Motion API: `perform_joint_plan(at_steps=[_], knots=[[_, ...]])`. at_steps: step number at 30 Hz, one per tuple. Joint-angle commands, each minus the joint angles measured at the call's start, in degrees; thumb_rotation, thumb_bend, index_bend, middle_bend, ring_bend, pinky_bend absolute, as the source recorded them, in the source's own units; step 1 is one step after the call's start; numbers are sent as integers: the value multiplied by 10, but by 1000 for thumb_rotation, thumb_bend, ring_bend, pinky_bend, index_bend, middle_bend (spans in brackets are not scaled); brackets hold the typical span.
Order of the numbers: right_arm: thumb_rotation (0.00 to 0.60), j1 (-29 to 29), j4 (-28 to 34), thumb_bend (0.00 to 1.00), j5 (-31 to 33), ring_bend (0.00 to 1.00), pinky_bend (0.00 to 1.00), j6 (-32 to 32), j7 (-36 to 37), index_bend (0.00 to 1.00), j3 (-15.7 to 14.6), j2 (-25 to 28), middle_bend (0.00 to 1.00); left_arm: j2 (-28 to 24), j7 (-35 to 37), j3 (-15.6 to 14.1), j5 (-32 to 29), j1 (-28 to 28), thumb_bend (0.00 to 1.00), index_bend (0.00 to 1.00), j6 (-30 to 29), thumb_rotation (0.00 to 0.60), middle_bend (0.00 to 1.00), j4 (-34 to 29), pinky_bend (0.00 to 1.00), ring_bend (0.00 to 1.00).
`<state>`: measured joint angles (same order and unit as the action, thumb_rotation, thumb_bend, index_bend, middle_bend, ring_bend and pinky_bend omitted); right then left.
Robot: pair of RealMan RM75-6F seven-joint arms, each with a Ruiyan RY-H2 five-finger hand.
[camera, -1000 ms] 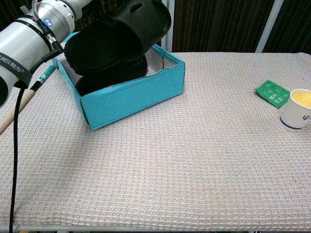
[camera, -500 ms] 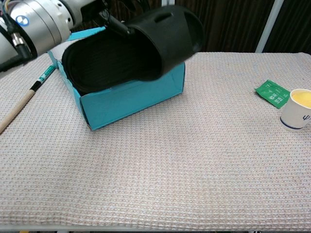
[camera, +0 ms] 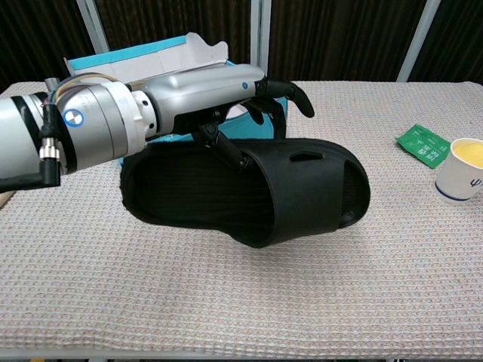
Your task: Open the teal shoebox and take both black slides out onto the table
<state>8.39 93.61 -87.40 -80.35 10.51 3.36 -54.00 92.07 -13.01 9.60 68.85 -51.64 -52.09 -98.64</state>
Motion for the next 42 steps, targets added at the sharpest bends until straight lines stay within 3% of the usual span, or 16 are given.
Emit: perform_joint_plan(at_steps=[1,2,6,8,11,16,19,20,21,23,25,34,42], knots=[[600,0,-1,172,-1,0,0,-1,1,49,0,0,47,2,-32,7,-40,-12,211,72,9,409,188,7,184,93],[600,0,-1,172,-1,0,0,-1,1,49,0,0,47,5,-36,9,-50,-13,199,71,8,391,179,12,181,87],[600,0,-1,172,-1,0,0,-2,2,49,1,1,47,7,-62,9,-91,-14,124,46,6,208,73,24,134,8],[600,0,-2,171,-1,0,0,-1,2,49,1,0,47,11,-77,7,-103,-13,100,33,-5,157,29,32,116,0],[600,2,-2,173,-3,0,0,0,1,49,1,-1,47,16,-92,3,-116,-11,78,13,-15,106,0,38,84,0],[600,3,0,172,-5,0,0,-2,-1,49,2,-1,47,21,-115,-2,-140,-12,60,9,-19,111,0,46,49,0],[600,3,2,172,-7,0,0,-4,-3,49,1,-1,48,28,-142,-11,-140,-16,60,9,-24,143,0,58,48,0],[600,2,2,172,-7,0,0,-5,-3,49,2,-1,47,30,-154,-16,-138,-19,60,9,-25,180,0,62,47,0],[600,2,3,172,-7,0,0,-5,-3,49,2,0,47,32,-164,-20,-136,-21,60,9,-25,234,0,65,47,0],[600,1,3,173,-8,0,0,-7,-3,49,1,0,47,30,-190,-28,-145,-25,60,9,-22,465,0,65,45,0],[600,1,3,172,-9,0,0,-7,-4,49,1,0,47,25,-204,-31,-161,-29,60,9,-16,597,0,56,44,0],[600,-1,2,172,-14,0,0,-15,-2,49,0,-2,48,-5,-224,-37,-211,-30,61,9,-16,600,0,22,43,0],[600,-4,2,172,-16,0,0,-19,-1,49,-1,0,47,-68,-150,-8,-193,-10,60,10,-18,600,0,-47,44,0]])
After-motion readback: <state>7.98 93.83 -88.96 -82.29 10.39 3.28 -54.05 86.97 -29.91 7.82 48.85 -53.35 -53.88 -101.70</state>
